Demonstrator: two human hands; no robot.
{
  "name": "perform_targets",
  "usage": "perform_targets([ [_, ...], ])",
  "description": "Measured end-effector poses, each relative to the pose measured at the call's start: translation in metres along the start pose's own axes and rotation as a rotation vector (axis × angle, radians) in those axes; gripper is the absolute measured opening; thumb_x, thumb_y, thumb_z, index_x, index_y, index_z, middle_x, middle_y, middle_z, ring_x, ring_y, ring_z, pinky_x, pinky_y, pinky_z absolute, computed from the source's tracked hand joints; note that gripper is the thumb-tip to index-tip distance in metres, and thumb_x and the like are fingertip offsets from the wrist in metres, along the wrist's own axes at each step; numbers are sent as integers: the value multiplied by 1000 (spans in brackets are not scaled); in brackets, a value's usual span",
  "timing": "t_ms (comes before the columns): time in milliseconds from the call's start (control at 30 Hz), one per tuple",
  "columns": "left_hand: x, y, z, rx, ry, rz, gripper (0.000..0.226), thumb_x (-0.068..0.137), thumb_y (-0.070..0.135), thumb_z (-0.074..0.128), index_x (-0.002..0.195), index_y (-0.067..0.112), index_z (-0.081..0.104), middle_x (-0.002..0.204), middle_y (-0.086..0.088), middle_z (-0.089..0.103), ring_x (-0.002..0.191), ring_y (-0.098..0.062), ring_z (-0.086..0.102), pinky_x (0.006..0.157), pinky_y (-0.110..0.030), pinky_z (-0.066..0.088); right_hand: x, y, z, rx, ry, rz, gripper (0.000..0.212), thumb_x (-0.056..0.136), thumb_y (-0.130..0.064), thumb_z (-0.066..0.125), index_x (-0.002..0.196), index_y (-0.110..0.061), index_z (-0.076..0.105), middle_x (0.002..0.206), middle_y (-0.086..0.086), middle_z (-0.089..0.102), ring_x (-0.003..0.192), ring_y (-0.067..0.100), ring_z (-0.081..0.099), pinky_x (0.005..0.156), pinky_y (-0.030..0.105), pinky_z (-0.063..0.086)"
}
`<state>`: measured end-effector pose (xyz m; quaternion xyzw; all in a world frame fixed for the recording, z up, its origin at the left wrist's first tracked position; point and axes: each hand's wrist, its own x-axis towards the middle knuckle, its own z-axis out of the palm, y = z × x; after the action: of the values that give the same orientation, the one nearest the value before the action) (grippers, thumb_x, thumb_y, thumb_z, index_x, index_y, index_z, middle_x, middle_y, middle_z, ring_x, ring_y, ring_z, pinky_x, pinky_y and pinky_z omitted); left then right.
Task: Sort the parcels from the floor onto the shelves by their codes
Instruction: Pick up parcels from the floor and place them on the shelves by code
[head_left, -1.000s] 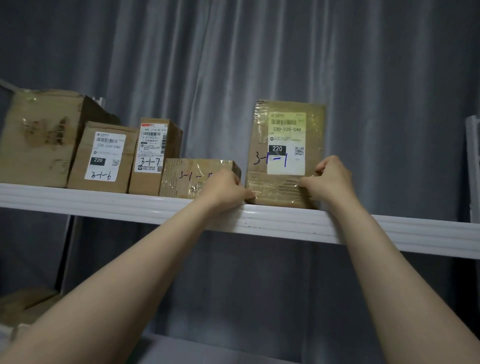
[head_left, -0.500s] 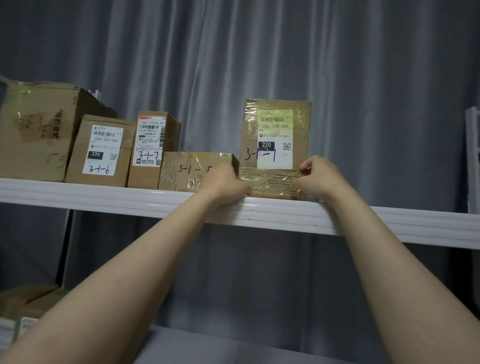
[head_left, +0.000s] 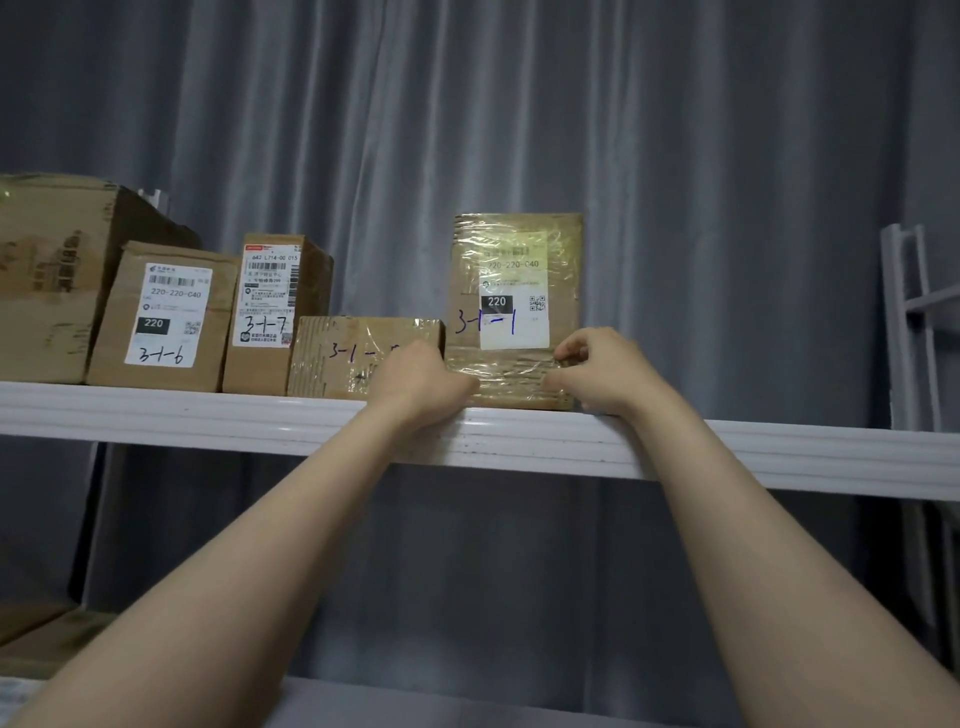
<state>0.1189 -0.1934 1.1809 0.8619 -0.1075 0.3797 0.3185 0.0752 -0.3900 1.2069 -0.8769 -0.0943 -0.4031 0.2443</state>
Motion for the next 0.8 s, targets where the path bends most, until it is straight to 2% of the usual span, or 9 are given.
perform_targets([
  [100,1,-1,0,2,8,0,32,80,34,64,71,3,66,66,-5,61,68,-23,58,52,-29,36,-1,0,-1,-27,-37,-42,34,81,-26,72,113,-16,65,110,-4,56,106,18,57,88,30,47],
  [267,2,-1,1,3,8,0,34,80,35,64,76,2,71,69,-7,65,69,-23,60,54,-29,40,-1,0,-1,-32,-54,-54,35,84,-25,69,117,-14,64,117,-1,57,93,19,58,88,31,49],
  [367,2,-1,1,12,10,-7,35,81,36,64,75,2,70,67,-6,63,68,-22,59,51,-29,37,-1,-1,0,-49,-56,-73,32,87,-21,65,118,-12,64,123,3,60,90,21,57,90,32,49],
  [433,2,-1,0,21,9,-10,35,81,38,64,76,4,70,68,-5,63,68,-22,58,51,-29,35,-2,-2,0,-60,-55,-85,29,88,-18,62,115,-8,68,124,5,63,97,23,60,93,32,48],
  [533,0,0,-1,36,2,-12,35,82,39,64,77,4,71,68,-5,63,67,-19,57,51,-28,35,-3,-3,-1,-78,-62,-90,28,90,-16,60,116,-9,70,127,6,64,118,23,56,92,26,41],
  [633,0,1,-1,54,0,-13,35,82,38,64,76,4,70,69,-5,62,70,-23,58,53,-30,35,-4,-4,-3,-44,-85,-78,30,92,-16,60,120,-11,69,133,5,61,104,20,58,92,25,41],
  [667,0,2,-1,57,1,-13,34,82,37,64,75,4,69,69,-6,62,71,-25,58,54,-30,36,-3,-4,-3,-40,-97,-73,30,92,-16,59,120,-11,69,135,5,60,105,20,58,92,25,41],
  [733,-1,2,-2,60,6,-12,33,81,36,63,74,4,68,69,-7,61,72,-26,58,55,-31,36,-4,-5,-3,-53,-119,-67,30,92,-15,58,118,-8,70,136,5,60,121,22,55,93,25,38],
  [800,-3,3,-2,59,15,-10,33,81,34,63,71,3,66,66,-7,60,68,-25,57,53,-30,35,-5,-5,-3,-55,-136,-60,31,92,-14,57,118,-4,70,135,5,61,128,23,52,96,27,38],
])
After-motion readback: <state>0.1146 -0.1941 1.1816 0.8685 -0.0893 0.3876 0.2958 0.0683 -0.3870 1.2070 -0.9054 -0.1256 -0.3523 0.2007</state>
